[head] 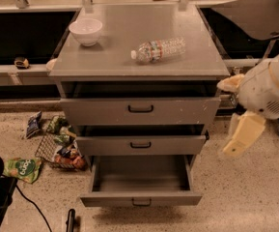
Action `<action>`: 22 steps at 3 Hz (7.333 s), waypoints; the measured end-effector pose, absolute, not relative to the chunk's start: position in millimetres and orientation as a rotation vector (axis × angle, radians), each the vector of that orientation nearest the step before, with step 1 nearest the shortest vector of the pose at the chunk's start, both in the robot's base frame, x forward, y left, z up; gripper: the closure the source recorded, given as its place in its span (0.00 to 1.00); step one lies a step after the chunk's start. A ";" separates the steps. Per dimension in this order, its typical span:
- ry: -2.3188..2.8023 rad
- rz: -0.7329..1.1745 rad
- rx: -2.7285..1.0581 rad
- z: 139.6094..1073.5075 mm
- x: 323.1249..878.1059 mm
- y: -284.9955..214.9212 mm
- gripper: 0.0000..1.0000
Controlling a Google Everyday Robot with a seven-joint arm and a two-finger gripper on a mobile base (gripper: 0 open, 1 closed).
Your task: Close bottom drawer
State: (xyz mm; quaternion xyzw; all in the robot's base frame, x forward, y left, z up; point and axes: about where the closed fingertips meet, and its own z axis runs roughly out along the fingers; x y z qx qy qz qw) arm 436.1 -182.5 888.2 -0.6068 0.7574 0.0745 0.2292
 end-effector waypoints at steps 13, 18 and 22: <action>1.890 0.932 -1.960 346.2 400.6 -132.5 0.00; 1.977 1.023 -1.856 210.8 418.0 -188.5 0.88; 1.856 0.730 -1.913 164.4 479.2 -200.4 0.58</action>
Offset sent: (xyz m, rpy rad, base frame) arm -0.0055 0.0286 -0.0388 0.1090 0.0401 0.0522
